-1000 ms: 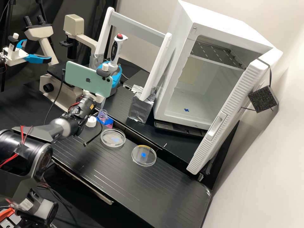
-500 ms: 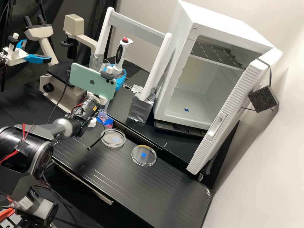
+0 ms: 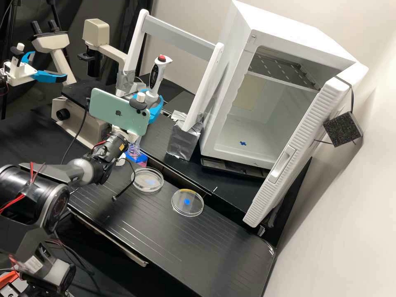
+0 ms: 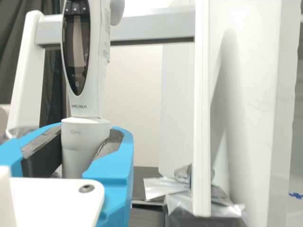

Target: Use the pipette

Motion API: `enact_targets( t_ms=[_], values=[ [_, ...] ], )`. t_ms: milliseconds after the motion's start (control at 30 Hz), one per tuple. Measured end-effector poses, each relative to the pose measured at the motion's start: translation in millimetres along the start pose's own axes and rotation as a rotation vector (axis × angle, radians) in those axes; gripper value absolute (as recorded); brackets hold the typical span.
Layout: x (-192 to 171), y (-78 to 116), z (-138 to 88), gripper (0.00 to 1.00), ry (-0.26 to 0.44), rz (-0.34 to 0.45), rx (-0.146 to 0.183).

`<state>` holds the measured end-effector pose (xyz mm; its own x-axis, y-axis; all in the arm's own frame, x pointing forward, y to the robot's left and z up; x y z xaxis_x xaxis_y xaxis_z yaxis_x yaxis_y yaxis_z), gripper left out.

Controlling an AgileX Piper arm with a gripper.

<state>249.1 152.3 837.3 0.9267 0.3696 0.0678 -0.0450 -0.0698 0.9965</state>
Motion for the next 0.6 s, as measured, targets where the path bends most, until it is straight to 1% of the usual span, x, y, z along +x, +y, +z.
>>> enact_targets(
  t_ms=[133,200,300,367,467,600],
  values=[
    [-6.6,-7.2,4.5,0.00,0.004,0.001,0.005],
    [-10.1,-11.7,6.2,0.00,0.012,0.014,0.015],
    [-13.9,-18.1,8.9,0.00,0.013,0.021,0.021],
    [-16.4,-20.8,10.3,0.00,0.001,0.024,0.027],
    [-20.0,-26.2,12.3,0.00,-0.024,0.013,0.011],
    [-23.1,-35.1,13.2,0.00,-0.041,-0.011,-0.034]
  ],
)
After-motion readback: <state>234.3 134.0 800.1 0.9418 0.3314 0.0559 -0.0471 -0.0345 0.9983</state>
